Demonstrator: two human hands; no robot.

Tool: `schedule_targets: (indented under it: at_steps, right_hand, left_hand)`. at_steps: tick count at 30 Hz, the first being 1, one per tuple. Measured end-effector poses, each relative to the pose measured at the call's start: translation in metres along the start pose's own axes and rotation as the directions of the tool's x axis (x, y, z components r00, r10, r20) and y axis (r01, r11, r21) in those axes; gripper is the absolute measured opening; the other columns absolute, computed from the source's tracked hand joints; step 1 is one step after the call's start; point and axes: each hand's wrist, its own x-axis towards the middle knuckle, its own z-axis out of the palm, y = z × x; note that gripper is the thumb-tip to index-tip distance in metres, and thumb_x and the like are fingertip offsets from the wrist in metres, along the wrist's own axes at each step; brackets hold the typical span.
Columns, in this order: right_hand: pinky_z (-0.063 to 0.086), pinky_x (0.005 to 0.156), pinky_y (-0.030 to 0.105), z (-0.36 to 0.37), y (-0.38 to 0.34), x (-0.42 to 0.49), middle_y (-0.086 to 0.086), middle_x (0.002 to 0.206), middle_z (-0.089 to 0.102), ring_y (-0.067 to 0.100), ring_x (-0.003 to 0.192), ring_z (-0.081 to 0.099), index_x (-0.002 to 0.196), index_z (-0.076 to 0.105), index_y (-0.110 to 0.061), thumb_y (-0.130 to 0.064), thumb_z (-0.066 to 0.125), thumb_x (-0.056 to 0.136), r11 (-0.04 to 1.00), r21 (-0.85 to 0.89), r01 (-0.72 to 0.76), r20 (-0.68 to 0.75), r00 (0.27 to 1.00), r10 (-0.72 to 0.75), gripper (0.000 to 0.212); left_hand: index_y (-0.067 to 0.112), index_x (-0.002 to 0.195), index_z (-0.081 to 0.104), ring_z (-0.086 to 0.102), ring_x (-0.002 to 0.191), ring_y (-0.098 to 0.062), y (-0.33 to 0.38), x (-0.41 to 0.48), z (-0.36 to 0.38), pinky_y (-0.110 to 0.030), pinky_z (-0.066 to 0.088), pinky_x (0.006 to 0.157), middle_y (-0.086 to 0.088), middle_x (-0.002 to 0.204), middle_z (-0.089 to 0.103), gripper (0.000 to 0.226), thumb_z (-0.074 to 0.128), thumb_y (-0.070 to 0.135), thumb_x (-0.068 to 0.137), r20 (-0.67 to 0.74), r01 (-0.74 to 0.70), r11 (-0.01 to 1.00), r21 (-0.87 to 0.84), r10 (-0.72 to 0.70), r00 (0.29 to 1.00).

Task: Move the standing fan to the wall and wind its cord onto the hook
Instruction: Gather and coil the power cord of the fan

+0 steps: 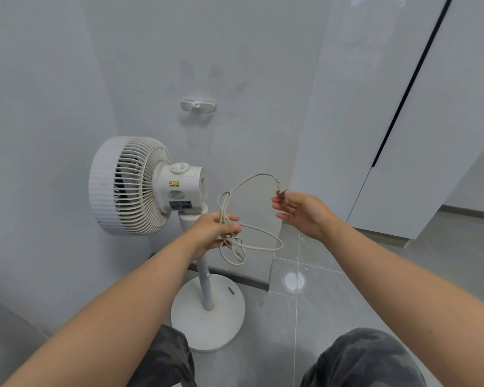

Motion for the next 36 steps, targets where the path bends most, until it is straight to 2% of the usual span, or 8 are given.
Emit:
schedule_targets:
  at_steps: [4,11,14,17,24,27,33,36]
  right_hand:
    - [0.056,0.059,0.021,-0.004,-0.007,0.001,0.008,0.085,0.058,0.015,0.074,0.057,0.087,0.056,-0.005,0.000,0.033,0.099,0.994,0.100,0.035,-0.120,0.992,-0.023,0.026]
    - [0.046,0.067,0.028,-0.021,-0.013,0.001,0.009,0.078,0.049,0.016,0.067,0.047,0.086,0.055,-0.007,0.003,0.028,0.096,0.922,0.380,0.079,-0.312,0.949,0.047,0.030]
    - [0.046,0.063,0.028,-0.029,-0.012,0.002,0.009,0.076,0.046,0.016,0.064,0.044,0.083,0.056,-0.004,0.000,0.033,0.096,0.905,0.416,0.091,-0.385,0.919,0.085,0.027]
    - [0.042,0.060,0.028,-0.033,-0.009,0.006,0.007,0.069,0.041,0.015,0.058,0.036,0.079,0.054,-0.004,-0.011,0.032,0.101,0.911,0.403,0.088,-0.405,0.910,0.092,0.032]
    - [0.037,0.057,0.026,-0.024,-0.007,0.009,0.006,0.077,0.051,0.016,0.062,0.042,0.080,0.052,-0.012,-0.039,0.040,0.099,0.956,0.290,0.036,-0.343,0.937,0.069,0.035]
    - [0.039,0.058,0.026,-0.019,-0.006,0.007,0.008,0.084,0.057,0.016,0.064,0.046,0.082,0.054,-0.010,-0.033,0.040,0.100,0.967,0.254,0.020,-0.283,0.958,0.055,0.032]
    - [0.051,0.050,0.023,-0.009,0.002,0.010,0.009,0.082,0.058,0.017,0.067,0.055,0.094,0.053,-0.006,-0.011,0.046,0.095,0.988,0.146,-0.053,-0.252,0.964,0.089,0.008]
    - [0.051,0.046,0.024,-0.002,0.006,0.011,0.010,0.078,0.053,0.019,0.064,0.056,0.090,0.054,-0.007,0.002,0.045,0.089,0.998,0.008,-0.069,-0.293,0.954,0.068,0.013]
  left_hand:
    - [0.016,0.096,0.062,0.063,0.085,-0.015,0.000,-0.004,-0.006,-0.025,0.051,0.071,-0.005,0.086,0.067,0.039,0.049,-0.018,0.083,0.051,-0.019,1.000,0.007,0.018,0.999]
    - [0.004,0.098,0.068,0.060,0.065,-0.014,-0.004,-0.001,-0.015,-0.015,0.050,0.053,-0.007,0.076,0.067,0.021,0.063,-0.007,0.081,-0.142,-0.100,0.982,0.158,0.123,0.982]
    - [0.009,0.080,0.071,0.057,0.060,-0.018,-0.007,0.002,-0.021,-0.021,0.048,0.054,-0.009,0.068,0.065,0.016,0.066,-0.006,0.079,-0.249,-0.132,0.947,0.293,0.209,0.946]
    - [0.016,0.069,0.066,0.060,0.062,-0.022,-0.008,0.003,-0.023,-0.033,0.053,0.063,-0.011,0.068,0.065,0.029,0.058,-0.008,0.084,-0.276,-0.145,0.944,0.295,0.230,0.933]
    - [0.012,0.100,0.066,0.059,0.067,-0.018,0.000,-0.006,-0.015,-0.015,0.045,0.040,-0.011,0.093,0.065,0.033,0.050,-0.013,0.085,-0.144,-0.101,0.994,0.040,0.106,0.984]
    - [0.013,0.096,0.066,0.062,0.076,-0.016,0.001,-0.007,-0.015,-0.016,0.047,0.043,-0.008,0.099,0.065,0.032,0.051,-0.013,0.084,-0.063,-0.073,0.996,-0.040,0.071,0.995]
    - [0.018,0.095,0.066,0.062,0.082,-0.013,-0.002,-0.009,-0.012,-0.021,0.050,0.059,0.000,0.100,0.069,0.022,0.057,0.000,0.088,-0.014,-0.116,0.991,0.068,0.117,0.993]
    - [0.017,0.097,0.066,0.060,0.080,-0.013,-0.002,-0.008,-0.010,-0.022,0.046,0.063,-0.001,0.099,0.070,0.020,0.059,0.001,0.087,-0.018,-0.140,0.984,0.110,0.143,0.990]
